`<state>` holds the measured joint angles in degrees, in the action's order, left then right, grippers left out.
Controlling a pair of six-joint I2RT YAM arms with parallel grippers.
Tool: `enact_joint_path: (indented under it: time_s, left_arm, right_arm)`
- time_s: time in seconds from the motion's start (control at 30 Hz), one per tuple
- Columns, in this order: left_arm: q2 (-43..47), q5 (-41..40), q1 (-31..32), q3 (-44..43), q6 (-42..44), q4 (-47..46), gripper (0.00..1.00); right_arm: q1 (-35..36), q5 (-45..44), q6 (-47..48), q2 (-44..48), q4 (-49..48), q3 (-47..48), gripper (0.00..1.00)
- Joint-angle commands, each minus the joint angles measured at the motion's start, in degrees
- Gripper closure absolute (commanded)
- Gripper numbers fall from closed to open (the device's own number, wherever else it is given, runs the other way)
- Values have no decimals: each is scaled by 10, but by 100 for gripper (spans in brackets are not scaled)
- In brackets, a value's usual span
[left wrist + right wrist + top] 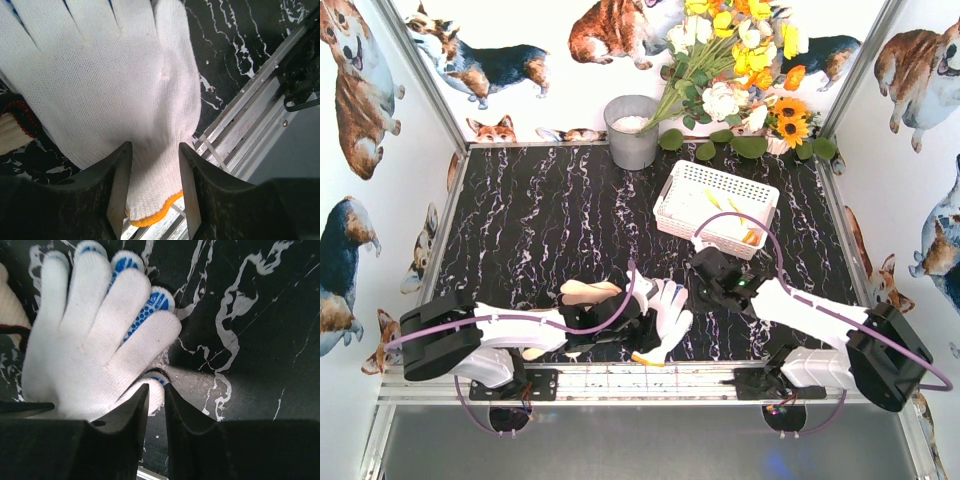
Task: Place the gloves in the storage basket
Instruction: Adjust the glove at the center of the board.
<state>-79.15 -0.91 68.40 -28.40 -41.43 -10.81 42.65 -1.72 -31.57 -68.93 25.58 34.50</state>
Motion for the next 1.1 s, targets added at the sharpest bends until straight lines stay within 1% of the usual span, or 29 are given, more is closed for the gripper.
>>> enact_joint_path:
  time_s: [0.0,0.07,0.2,0.43,0.7,0.9,0.97,1.07]
  left_arm:
    - [23,-12,5,-35,17,29,62]
    - [26,-22,5,-42,22,40,62]
    - [19,-49,5,-40,20,56,62]
    - [6,-50,5,-15,2,37,62]
    - [-12,-37,5,7,-10,22,63]
    - [-15,-36,5,12,-14,22,63]
    - [-15,-36,5,13,-15,22,64]
    - [-14,-35,5,13,-15,23,64]
  right_arm:
    - [0,-36,-7,26,-33,29,75]
    - [-2,-40,-9,21,-43,29,71]
    - [-13,-38,-29,3,-63,30,66]
    - [-35,-32,-73,-20,-119,9,62]
    - [-45,-38,-74,-59,-142,12,62]
    - [-45,-26,-67,-94,-120,29,63]
    - [-45,-21,-69,-100,-122,27,65]
    - [-45,-22,-71,-102,-123,24,71]
